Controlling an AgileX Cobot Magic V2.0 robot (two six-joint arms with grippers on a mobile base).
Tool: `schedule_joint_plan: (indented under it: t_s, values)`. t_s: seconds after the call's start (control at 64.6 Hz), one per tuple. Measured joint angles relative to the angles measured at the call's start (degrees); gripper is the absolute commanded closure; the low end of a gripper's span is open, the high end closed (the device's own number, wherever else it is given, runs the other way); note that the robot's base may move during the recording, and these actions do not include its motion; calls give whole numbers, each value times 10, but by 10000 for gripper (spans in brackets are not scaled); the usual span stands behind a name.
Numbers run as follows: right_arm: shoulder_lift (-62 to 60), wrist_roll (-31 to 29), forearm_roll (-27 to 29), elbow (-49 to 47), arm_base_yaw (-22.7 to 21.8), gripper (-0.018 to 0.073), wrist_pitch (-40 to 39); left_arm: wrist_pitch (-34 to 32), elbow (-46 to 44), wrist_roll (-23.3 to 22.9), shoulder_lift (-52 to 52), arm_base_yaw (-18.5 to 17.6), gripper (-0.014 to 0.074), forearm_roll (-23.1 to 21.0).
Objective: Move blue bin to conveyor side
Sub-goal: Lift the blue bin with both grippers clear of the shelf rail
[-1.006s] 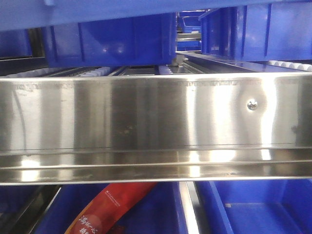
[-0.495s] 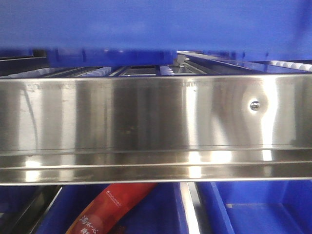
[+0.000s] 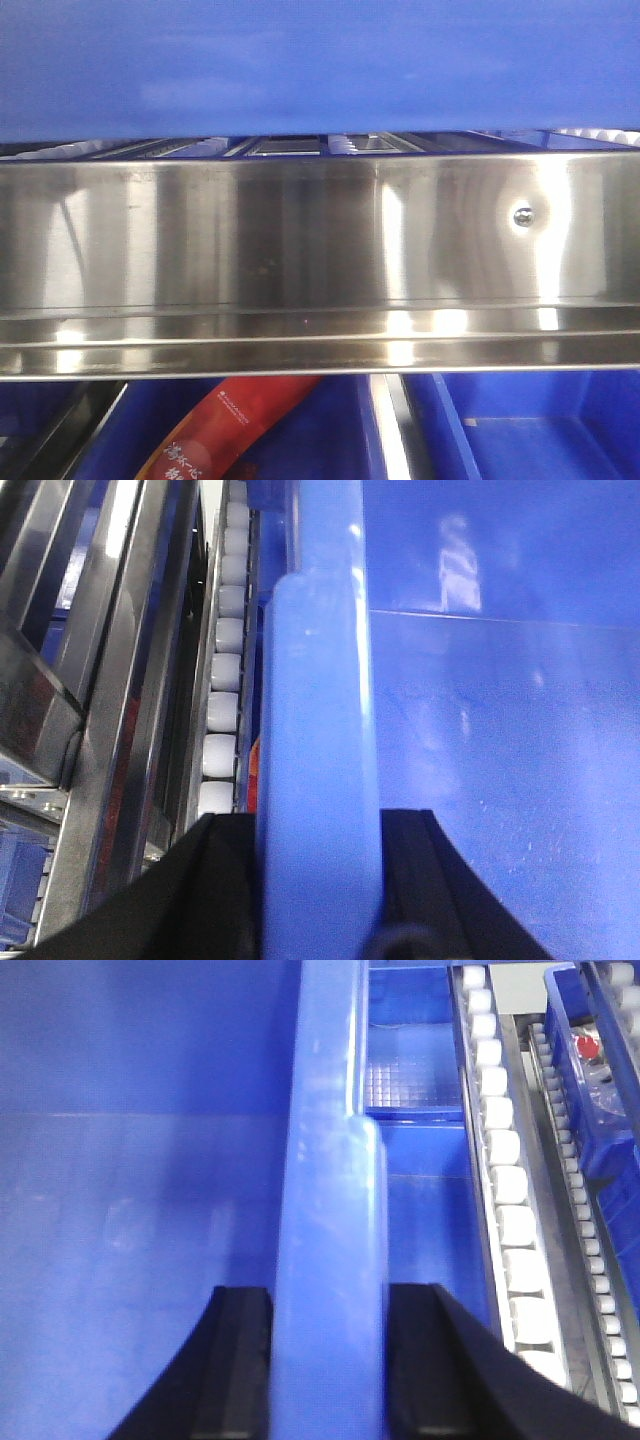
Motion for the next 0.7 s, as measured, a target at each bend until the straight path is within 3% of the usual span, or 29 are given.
schedule_joint_plan:
  t_s: [0.697]
  values:
    - [0, 0, 0, 0, 0, 647, 0, -5, 0, 0, 0, 0, 615, 0]
